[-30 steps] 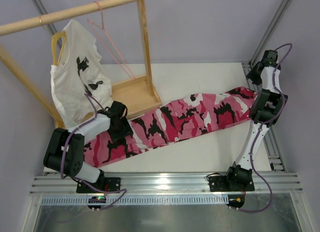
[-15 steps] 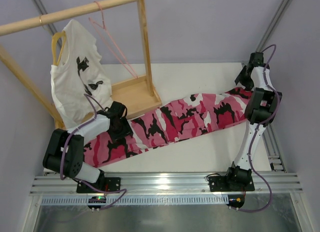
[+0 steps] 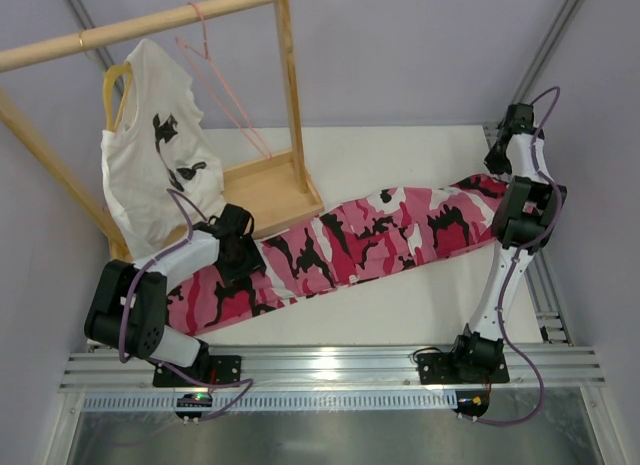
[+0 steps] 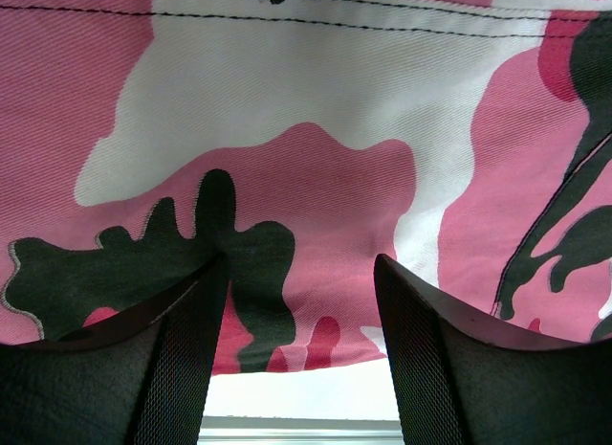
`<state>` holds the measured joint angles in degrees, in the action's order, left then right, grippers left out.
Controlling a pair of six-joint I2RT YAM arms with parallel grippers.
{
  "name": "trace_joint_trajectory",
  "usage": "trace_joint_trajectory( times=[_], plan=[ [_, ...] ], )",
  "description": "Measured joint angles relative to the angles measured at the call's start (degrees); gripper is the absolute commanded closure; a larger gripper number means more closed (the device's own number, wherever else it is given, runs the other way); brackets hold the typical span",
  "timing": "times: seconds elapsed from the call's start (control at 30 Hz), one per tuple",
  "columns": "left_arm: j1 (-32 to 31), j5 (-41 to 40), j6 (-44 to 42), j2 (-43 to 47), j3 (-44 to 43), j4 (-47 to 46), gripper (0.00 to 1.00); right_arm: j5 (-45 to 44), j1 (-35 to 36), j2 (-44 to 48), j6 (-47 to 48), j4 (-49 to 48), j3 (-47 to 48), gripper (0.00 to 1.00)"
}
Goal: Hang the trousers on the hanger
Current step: Fold the trousers
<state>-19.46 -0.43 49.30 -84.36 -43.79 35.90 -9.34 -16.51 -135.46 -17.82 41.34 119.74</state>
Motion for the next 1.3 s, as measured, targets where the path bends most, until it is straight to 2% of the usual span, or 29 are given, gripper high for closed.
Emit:
trace_joint_trajectory(
  times=[0.1,0.2,0.3,0.4,0.5,0.67,0.87,0.97,1.0,1.07,1.13,1.3],
  plan=[
    [-0.04,-0.24,0.02,-0.02,-0.26,0.09,0.35,-0.02,-1.07,-1.90,-0.26,0.76,4.07,0.94],
    [-0.09,-0.42,0.22,0.00,-0.26,0.11,0.35,0.55,-1.90,-2.80,-1.33,2.67,7.58,0.51],
    [-0.09,-0.42,0.28,-0.02,-0.28,0.09,0.35,1.14,-1.99,-2.45,-2.93,6.29,9.27,0.37],
    [-0.09,-0.39,0.28,-0.02,-0.28,0.07,0.35,1.16,-1.22,-1.33,-3.76,9.35,8.28,0.32],
    [-0.09,-0.37,0.26,-0.02,-0.28,0.00,0.35,1.44,0.13,1.49,-2.64,9.16,3.39,0.27],
    [-0.07,-0.11,0.17,-0.17,-0.28,0.00,0.36,3.98,2.36,7.28,4.24,3.87,-7.91,0.26],
    [-0.07,0.02,-0.07,-0.17,-0.26,-0.02,0.36,7.15,1.49,8.15,11.10,-0.11,-12.79,0.32],
    [-0.07,0.04,-0.07,-0.17,0.02,-0.11,0.35,7.10,0.57,7.43,12.81,-1.01,-12.44,0.56],
    [-0.07,0.07,-0.04,-0.15,0.09,-0.15,0.35,7.10,0.44,6.88,13.03,-1.05,-12.02,0.67],
    [-0.07,0.13,-0.04,-0.28,0.15,-0.28,0.36,6.91,0.15,5.35,12.37,-1.29,-10.71,0.77],
    [-0.02,0.28,-0.02,-0.59,0.35,-0.42,0.36,6.80,0.15,3.74,11.34,-1.70,-9.46,0.96],
    [0.20,0.79,-0.07,-1.14,0.28,-0.42,0.38,6.03,0.50,-1.60,7.04,-0.24,-2.25,0.96]
  ],
)
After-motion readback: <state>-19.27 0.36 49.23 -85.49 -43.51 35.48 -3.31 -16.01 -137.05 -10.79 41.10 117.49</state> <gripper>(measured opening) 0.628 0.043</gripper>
